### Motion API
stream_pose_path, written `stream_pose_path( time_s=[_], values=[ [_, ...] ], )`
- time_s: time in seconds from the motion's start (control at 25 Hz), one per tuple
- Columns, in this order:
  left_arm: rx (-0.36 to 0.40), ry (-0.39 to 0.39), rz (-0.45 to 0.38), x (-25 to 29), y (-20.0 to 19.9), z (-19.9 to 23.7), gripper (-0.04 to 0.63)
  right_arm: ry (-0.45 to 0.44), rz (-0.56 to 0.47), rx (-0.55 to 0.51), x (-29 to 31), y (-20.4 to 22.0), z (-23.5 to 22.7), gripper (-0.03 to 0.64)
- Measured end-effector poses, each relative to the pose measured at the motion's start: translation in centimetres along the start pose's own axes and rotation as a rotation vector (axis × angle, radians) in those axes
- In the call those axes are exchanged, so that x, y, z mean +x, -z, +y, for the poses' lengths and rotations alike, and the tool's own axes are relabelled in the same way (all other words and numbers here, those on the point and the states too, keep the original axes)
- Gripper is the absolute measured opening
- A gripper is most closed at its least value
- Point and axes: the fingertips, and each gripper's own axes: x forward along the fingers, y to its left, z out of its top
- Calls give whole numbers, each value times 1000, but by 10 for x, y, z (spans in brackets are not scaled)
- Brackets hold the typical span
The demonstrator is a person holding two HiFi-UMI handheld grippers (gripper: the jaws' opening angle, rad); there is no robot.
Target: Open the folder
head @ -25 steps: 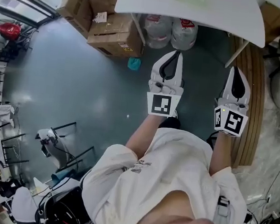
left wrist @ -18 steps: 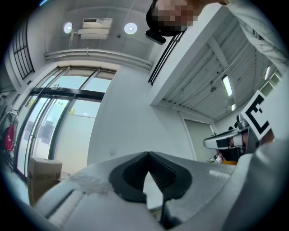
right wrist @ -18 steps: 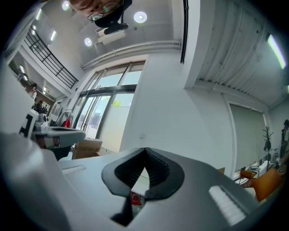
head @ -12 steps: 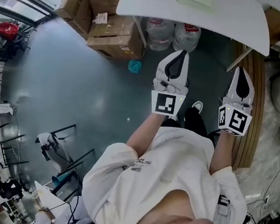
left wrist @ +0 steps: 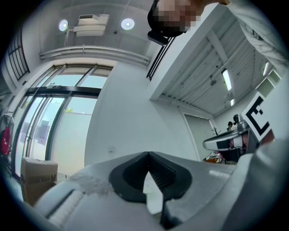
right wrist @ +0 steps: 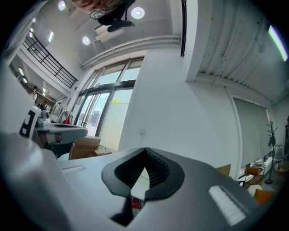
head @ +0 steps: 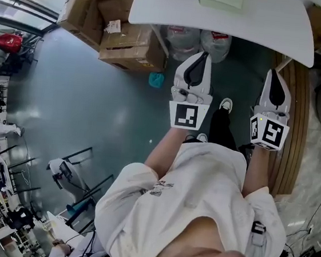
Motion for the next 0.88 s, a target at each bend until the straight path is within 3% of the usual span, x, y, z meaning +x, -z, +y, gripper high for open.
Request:
stream_pose_path(
  time_s=[0.4, 0.56, 0.68, 0.88],
  values=[
    [37, 18, 27, 88, 26, 1, 0, -11, 12, 39, 78, 24, -41, 2],
    [78, 29, -32, 129, 22, -2, 0, -27, 27, 52, 111, 36, -59, 2],
    [30, 20, 21, 153, 35, -3, 0, -36, 39, 44, 134, 40, -71, 2],
    [54, 23, 72, 199, 49, -4, 0, -49, 38, 39, 172, 40, -96, 2]
  ],
)
